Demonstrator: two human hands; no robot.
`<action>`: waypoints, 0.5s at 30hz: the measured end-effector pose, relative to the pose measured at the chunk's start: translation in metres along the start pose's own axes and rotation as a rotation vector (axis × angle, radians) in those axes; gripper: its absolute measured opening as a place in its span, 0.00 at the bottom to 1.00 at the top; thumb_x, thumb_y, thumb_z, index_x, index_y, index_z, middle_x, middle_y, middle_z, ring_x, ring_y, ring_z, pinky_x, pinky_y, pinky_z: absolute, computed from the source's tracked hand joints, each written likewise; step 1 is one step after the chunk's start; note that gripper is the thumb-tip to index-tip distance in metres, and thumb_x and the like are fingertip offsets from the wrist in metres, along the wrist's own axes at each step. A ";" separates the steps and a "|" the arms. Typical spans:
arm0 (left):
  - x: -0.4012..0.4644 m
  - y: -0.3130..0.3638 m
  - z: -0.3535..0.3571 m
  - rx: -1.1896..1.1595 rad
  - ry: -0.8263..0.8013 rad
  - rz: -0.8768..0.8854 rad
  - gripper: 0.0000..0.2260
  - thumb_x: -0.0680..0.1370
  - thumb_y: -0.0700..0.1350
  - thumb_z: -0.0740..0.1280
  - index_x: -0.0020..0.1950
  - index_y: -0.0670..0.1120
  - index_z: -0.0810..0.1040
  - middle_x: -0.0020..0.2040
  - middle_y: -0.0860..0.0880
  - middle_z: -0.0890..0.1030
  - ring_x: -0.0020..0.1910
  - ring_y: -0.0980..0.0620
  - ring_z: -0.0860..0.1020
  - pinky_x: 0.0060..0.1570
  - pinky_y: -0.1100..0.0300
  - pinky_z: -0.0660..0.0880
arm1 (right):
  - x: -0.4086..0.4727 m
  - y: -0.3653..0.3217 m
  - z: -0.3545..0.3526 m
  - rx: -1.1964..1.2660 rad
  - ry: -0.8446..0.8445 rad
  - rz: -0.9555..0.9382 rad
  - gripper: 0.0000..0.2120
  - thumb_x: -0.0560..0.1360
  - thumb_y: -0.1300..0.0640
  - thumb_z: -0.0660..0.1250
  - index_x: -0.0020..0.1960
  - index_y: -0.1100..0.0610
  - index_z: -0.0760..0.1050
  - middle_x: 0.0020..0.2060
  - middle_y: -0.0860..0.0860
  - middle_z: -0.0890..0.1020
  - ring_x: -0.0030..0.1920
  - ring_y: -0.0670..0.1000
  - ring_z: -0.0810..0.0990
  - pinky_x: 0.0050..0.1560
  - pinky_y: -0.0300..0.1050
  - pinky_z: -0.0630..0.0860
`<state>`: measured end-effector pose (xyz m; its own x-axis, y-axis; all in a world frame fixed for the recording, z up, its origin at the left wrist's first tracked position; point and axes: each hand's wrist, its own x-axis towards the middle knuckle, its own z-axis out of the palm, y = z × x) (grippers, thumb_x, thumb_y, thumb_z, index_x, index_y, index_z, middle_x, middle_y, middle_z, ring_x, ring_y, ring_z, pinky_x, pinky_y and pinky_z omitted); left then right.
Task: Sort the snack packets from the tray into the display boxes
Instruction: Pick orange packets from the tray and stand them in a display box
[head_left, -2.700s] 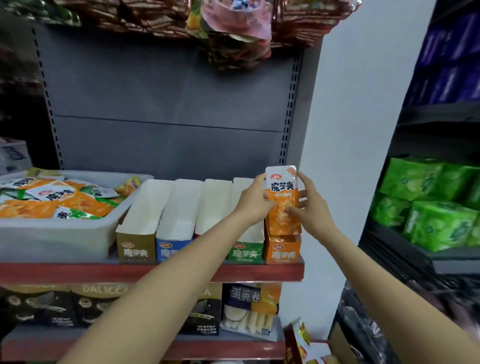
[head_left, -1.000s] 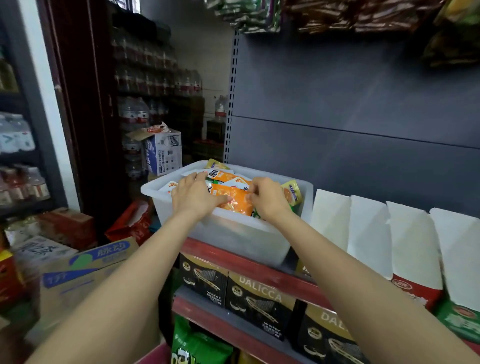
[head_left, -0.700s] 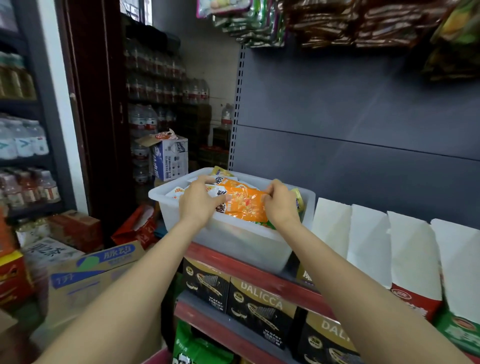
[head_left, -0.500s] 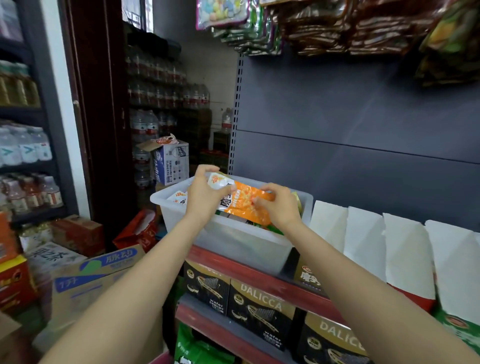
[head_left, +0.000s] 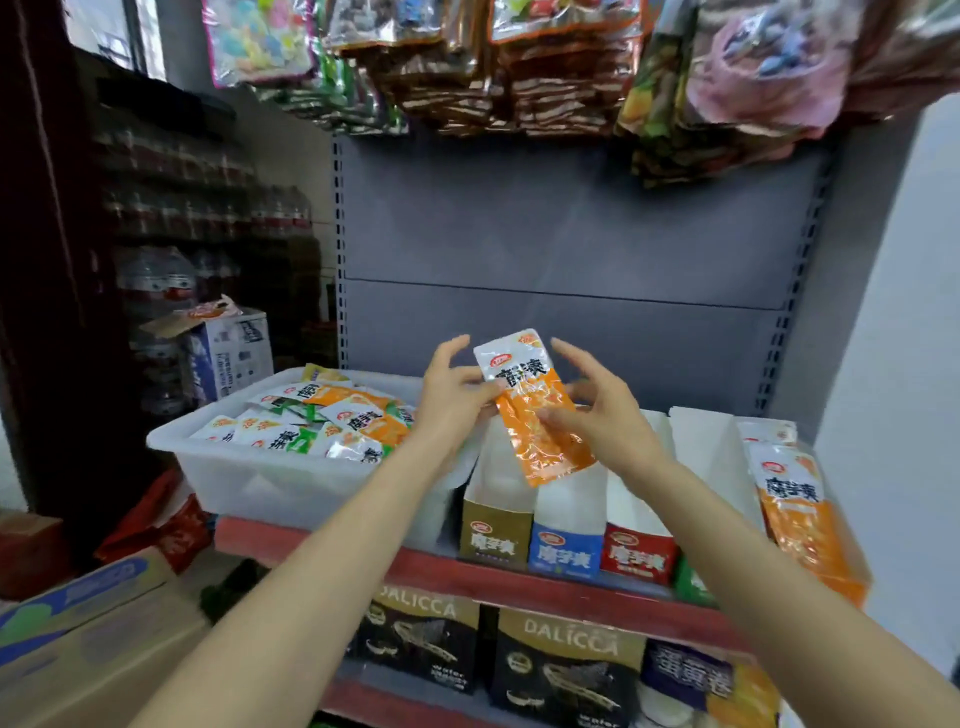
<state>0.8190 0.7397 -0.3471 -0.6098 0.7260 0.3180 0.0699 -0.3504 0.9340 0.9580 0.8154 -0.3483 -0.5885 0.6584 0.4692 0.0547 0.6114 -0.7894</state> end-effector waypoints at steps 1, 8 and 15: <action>-0.002 -0.001 0.017 0.010 -0.041 -0.001 0.27 0.75 0.31 0.67 0.68 0.49 0.62 0.48 0.44 0.80 0.46 0.47 0.80 0.42 0.57 0.79 | -0.006 0.004 -0.015 0.000 0.021 0.015 0.31 0.73 0.63 0.69 0.68 0.40 0.64 0.48 0.48 0.80 0.47 0.47 0.80 0.42 0.40 0.77; -0.018 -0.020 0.136 0.204 -0.301 0.072 0.28 0.74 0.33 0.69 0.69 0.50 0.65 0.48 0.50 0.78 0.45 0.54 0.79 0.36 0.62 0.80 | -0.050 0.039 -0.111 -0.051 0.254 0.072 0.29 0.74 0.65 0.68 0.70 0.45 0.66 0.49 0.49 0.79 0.48 0.49 0.79 0.45 0.47 0.79; -0.035 -0.038 0.212 0.363 -0.431 0.114 0.32 0.72 0.30 0.69 0.71 0.50 0.62 0.51 0.45 0.77 0.47 0.49 0.79 0.41 0.55 0.81 | -0.074 0.080 -0.176 -0.219 0.313 0.152 0.33 0.71 0.65 0.70 0.71 0.46 0.64 0.53 0.51 0.81 0.47 0.49 0.81 0.44 0.42 0.78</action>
<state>1.0052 0.8530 -0.3594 -0.2110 0.8978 0.3867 0.4295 -0.2702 0.8617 1.1479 0.8931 -0.3765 -0.2886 0.8297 0.4778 0.3125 0.5533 -0.7721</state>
